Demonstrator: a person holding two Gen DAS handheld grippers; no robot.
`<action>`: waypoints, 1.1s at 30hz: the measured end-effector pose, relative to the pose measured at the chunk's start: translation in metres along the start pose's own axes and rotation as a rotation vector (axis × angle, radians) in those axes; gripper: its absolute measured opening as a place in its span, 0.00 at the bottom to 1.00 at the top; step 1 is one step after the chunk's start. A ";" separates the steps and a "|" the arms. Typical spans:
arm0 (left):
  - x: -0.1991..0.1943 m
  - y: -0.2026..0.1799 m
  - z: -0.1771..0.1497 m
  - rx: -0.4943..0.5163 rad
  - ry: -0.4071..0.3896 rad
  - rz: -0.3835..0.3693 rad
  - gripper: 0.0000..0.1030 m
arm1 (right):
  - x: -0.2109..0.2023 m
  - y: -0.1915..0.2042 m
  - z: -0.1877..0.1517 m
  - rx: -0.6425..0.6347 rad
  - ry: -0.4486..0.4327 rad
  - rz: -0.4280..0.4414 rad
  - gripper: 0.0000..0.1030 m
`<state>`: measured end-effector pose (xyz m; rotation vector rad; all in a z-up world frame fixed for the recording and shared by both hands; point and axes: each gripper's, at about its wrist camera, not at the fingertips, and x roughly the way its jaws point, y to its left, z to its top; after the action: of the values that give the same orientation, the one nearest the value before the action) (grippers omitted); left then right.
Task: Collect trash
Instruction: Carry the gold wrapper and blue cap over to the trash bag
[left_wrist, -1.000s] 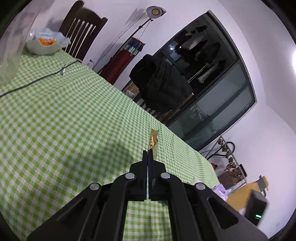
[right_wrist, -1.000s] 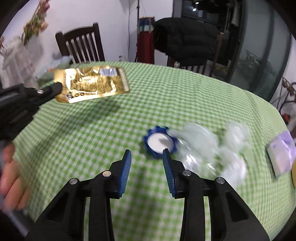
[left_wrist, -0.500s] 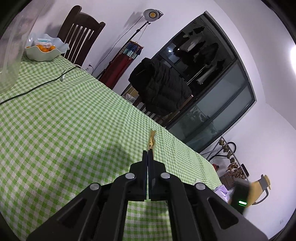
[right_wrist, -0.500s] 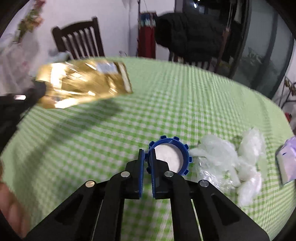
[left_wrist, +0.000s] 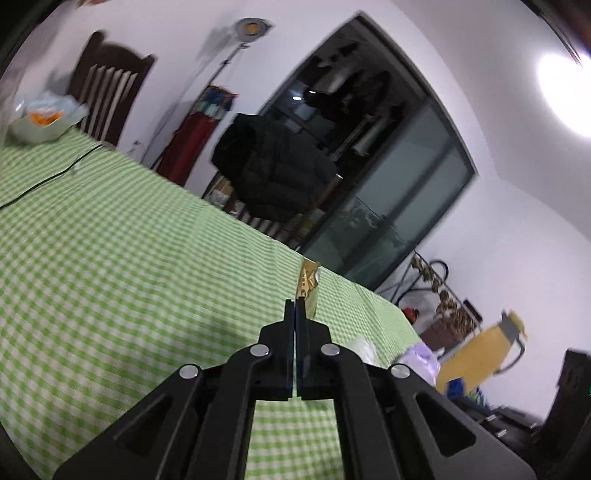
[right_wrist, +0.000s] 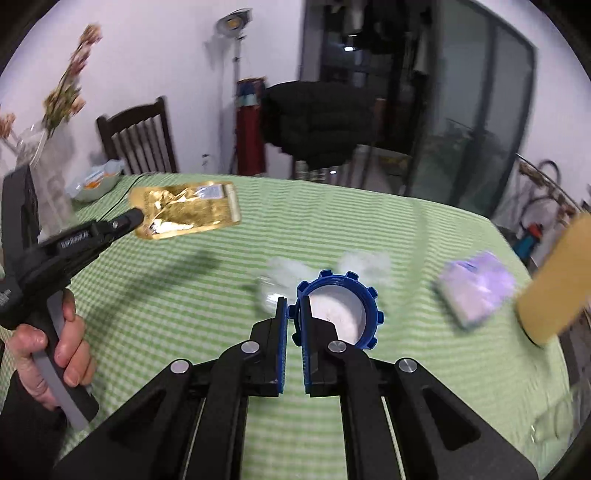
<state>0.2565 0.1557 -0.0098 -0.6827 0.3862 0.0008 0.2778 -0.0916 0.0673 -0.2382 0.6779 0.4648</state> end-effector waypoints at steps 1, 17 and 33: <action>0.001 -0.007 -0.004 0.017 0.006 -0.009 0.00 | -0.011 -0.010 -0.005 0.009 -0.007 -0.014 0.07; -0.060 -0.127 -0.051 0.164 0.087 -0.291 0.00 | -0.191 -0.133 -0.137 0.174 -0.127 -0.172 0.07; -0.091 -0.302 -0.205 0.472 0.303 -0.556 0.00 | -0.319 -0.261 -0.335 0.533 -0.115 -0.446 0.07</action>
<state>0.1382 -0.1944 0.0621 -0.3016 0.4555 -0.7078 0.0044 -0.5455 0.0373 0.1419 0.5913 -0.1352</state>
